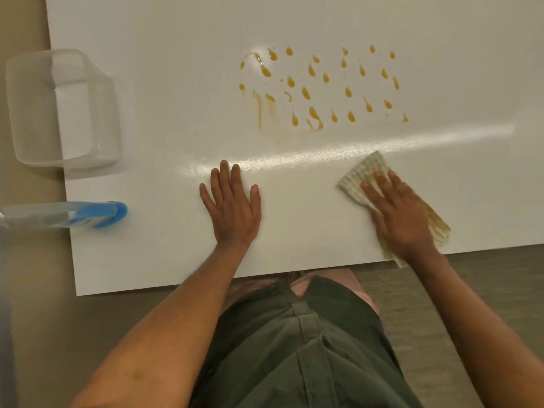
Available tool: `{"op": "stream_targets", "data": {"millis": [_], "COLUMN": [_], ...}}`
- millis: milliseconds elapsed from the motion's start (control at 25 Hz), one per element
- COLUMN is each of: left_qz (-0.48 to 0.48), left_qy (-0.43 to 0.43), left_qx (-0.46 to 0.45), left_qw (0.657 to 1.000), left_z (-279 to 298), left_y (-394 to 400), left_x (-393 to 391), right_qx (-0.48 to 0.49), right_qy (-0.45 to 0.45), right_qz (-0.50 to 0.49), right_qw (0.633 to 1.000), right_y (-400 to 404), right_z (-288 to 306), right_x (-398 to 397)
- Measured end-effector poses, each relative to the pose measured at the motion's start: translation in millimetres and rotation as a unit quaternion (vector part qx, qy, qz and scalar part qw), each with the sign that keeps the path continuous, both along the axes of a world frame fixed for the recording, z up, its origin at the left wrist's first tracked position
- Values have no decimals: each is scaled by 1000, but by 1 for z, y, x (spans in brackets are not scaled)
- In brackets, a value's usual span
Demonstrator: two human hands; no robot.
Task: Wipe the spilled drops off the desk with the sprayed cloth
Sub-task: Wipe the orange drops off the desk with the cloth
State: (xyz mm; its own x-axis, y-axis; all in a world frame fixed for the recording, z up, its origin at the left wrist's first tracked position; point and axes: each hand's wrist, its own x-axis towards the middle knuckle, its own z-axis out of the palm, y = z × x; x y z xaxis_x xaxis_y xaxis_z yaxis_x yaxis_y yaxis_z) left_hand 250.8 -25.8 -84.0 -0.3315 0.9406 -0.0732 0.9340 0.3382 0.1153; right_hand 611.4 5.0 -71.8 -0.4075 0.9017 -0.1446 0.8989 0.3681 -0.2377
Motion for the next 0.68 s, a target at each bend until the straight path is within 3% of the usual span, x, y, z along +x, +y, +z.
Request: {"op": "stream_targets", "data": {"millis": [80,160,240,400,480,680], "left_qz": [0,-3,-5,-8,4,103], "left_qy": [5,3,1,-29,-93,-312], "left_qx": [-2,-1,0,2,35,161], "left_qw": [1000,1000,1000,1000,995,931], "left_z": [0,-1,-1,1,5,17], "left_y": [0,0,0,0,-1,-3], "left_x": [0,0,1,-2,-4,-6], "right_qx": [26,18,-13,-32,-32,-71], "right_qy": [-5,-20,-28,-10,23,73], "right_qz": [-216,-406,-478,-313,-222,-172], "right_qw": [976,913,878,949,974,980], "right_y": [26,46,59,28,-2,-8], "right_z": [5,7,11,14,15,15], "right_x": [15,-16,-71,-196,-249,-277]}}
